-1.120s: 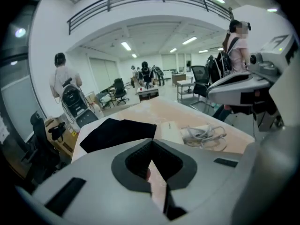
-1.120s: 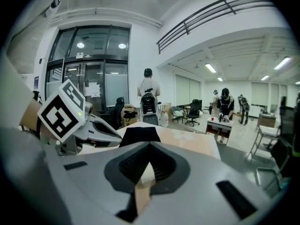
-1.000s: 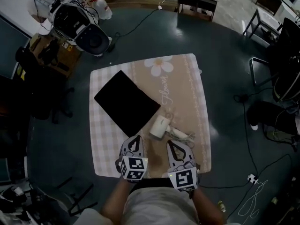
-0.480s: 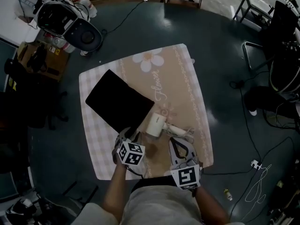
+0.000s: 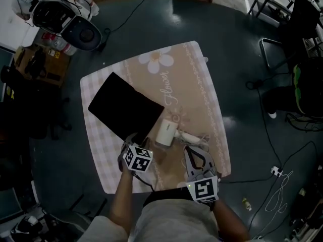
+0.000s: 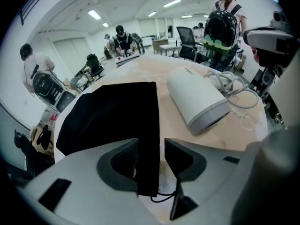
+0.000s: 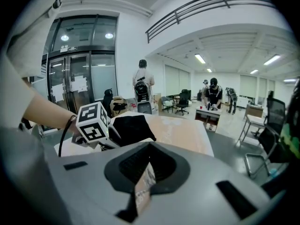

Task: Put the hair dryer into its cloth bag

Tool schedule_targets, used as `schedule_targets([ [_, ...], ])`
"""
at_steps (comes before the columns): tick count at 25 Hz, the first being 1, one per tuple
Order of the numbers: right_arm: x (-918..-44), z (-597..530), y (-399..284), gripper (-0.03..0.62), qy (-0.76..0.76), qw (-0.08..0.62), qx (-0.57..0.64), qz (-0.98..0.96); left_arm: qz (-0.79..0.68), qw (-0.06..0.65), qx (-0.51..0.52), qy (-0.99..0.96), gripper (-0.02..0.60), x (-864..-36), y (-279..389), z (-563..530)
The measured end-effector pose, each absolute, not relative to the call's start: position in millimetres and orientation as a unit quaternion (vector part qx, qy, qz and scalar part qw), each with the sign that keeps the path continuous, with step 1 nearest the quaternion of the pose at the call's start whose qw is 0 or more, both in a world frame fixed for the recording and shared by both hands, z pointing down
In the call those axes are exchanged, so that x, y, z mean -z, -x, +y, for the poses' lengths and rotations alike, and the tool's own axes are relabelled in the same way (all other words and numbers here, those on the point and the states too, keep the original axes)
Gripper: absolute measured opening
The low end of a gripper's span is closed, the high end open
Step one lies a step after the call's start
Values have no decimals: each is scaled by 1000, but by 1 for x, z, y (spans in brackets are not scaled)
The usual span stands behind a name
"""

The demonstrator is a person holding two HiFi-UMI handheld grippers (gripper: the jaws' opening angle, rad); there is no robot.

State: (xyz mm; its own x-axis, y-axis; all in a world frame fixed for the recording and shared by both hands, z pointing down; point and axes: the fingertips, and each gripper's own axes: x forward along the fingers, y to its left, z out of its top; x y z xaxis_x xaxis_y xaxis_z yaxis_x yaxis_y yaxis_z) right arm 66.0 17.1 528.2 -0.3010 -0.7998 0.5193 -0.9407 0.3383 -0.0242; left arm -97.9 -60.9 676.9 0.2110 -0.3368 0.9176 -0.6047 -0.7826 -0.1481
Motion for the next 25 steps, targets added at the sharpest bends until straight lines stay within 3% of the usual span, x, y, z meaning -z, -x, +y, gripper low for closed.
schedule_targets([
  [3,-530,19,-68,14,-554,212,-167,-787,-305,121,-554,-765,168,-680,99,-64],
  [6,-535,23,-70,14,-554,217,-172,-785,-299,119,-561,-763,107,-684,99,-65],
  [15,-540,29,-72,14,-548,224,-174,-787,-314,125,-549,-764,28,-678,101,-69],
  [25,-542,35,-70,14,-542,221,-171,-793,-342,278,-411,-798,25,-638,100,-72],
])
